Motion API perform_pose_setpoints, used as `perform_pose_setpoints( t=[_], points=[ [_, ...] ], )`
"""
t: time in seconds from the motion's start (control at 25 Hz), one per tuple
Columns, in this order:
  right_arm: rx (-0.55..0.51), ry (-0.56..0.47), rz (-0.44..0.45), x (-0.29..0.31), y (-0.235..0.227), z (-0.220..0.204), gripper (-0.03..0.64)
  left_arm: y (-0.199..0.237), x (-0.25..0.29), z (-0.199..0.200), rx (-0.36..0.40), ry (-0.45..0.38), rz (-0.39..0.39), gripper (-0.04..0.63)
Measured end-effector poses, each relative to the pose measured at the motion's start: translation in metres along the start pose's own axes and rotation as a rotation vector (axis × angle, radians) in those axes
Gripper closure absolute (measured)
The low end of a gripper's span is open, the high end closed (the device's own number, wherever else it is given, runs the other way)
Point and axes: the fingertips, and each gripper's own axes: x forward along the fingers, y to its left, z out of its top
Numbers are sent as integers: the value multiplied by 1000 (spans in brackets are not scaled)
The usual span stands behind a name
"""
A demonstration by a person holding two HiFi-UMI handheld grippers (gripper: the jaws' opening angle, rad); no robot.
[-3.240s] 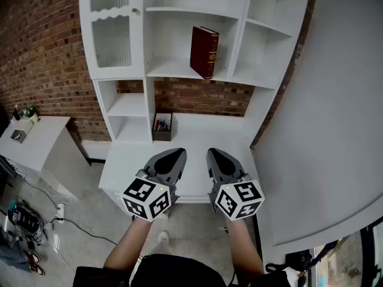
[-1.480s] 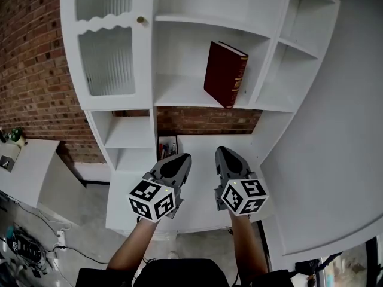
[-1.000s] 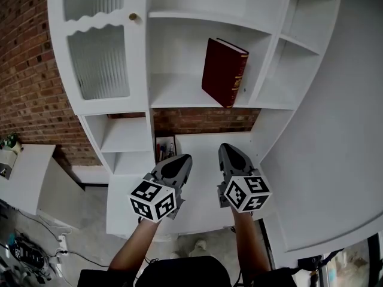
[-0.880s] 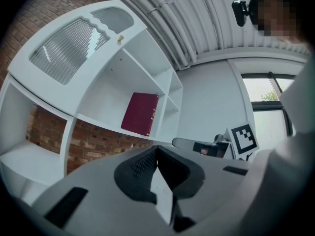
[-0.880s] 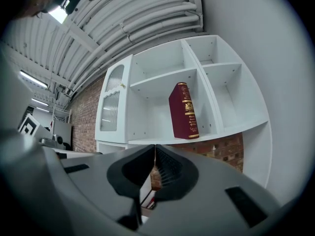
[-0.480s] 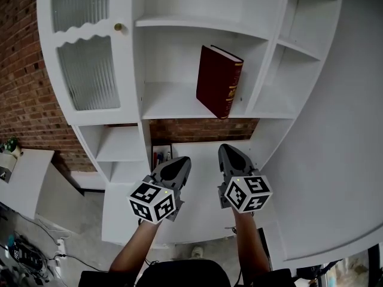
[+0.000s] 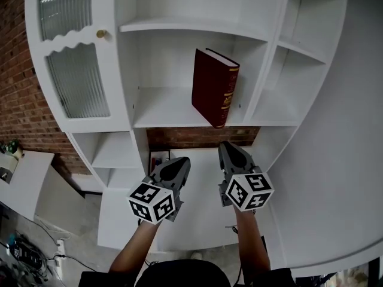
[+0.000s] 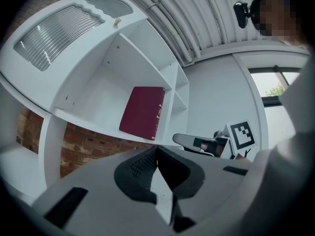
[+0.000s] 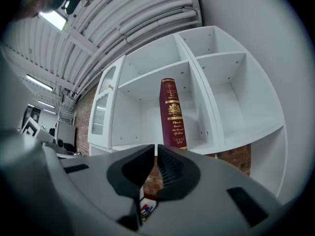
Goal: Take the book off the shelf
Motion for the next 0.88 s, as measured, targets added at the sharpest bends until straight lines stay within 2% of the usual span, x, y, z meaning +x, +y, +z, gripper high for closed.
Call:
perform_pose_setpoints(
  t=[0.32,0.56,0.6,0.68,0.88],
  points=[
    [-8,-49,51,22,-20,16,595,9,28,-1,4,-4,27,578],
    [-17,-48,75,40,-35,23,592,18,43,-2,0,-12,51,578],
    [-15,-44,84,43,-37,23,580,19,45,-2,0,-13,55,578],
    [-15,-34,104,49,-39,24,511,21,49,-2,0,-17,63,578],
    [-46,-25,104,63,-46,28,451,28,57,-1,-1,-25,82,578]
  ],
)
